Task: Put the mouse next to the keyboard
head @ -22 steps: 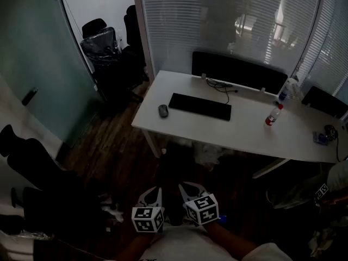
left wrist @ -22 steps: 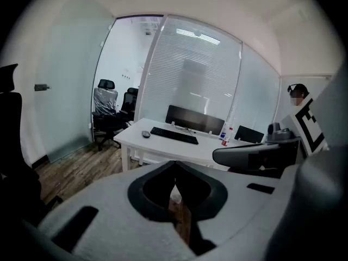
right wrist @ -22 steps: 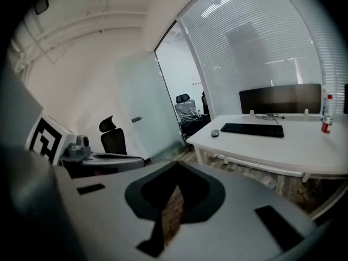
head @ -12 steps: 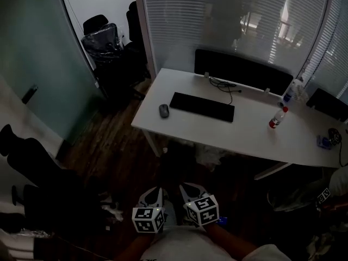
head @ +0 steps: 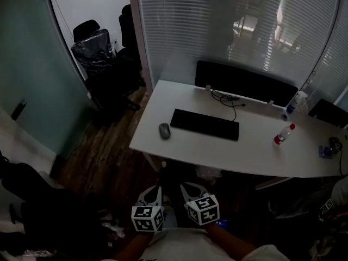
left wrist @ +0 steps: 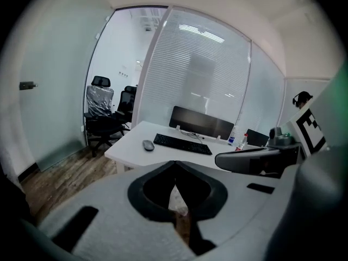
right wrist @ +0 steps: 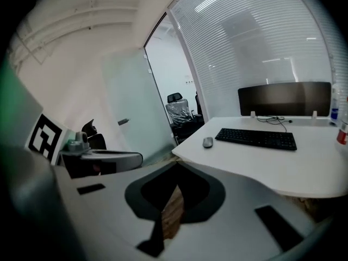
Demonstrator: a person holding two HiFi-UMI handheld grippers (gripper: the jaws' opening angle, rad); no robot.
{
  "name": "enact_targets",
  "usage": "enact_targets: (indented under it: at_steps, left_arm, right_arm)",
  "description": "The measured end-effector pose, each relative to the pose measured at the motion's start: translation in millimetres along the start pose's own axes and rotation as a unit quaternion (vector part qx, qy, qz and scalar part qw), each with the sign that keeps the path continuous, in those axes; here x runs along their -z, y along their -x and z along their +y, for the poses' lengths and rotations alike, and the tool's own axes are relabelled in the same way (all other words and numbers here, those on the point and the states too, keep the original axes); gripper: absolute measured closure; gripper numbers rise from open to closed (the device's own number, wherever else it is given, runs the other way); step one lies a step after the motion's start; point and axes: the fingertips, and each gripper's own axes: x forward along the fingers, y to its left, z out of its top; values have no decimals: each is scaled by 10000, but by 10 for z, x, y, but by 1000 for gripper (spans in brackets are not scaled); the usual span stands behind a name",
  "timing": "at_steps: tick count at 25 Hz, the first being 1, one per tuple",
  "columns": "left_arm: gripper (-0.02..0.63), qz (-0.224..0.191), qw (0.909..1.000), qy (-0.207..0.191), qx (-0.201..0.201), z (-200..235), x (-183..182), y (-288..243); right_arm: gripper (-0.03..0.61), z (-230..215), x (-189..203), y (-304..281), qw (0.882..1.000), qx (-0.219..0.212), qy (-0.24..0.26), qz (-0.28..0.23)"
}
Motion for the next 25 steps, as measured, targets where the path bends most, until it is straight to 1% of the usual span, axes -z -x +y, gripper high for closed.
enact_targets:
  at_steps: [5, 8, 11, 16, 20, 25]
  left_arm:
    - [609, 4, 9996, -162, 228, 419, -528, -460]
    - [609, 20, 9991, -251, 334, 663, -771, -663]
    - [609, 20, 9985, -335, 432, 796, -960, -841]
    - [609, 65, 9982, -299, 508, 876, -1096, -1081]
    - [609, 46, 9988, -205, 436, 926, -1195, -1251]
    - [609, 43, 9996, -79, 278, 956, -1255, -1407]
  right_arm:
    - [575, -78, -507, -599, 9999, 140, -69, -72]
    - [575, -81, -763, -881, 9995, 217, -136, -155]
    - [575, -125, -940, -1058, 9992, 282, -148, -244]
    - [575, -261, -1121, -1284, 9990, 323, -179, -248]
    - [575, -375, -1253, -1417, 9993, 272, -108, -221]
    - [575, -525, -1320, -1520, 9998, 158, -14, -78]
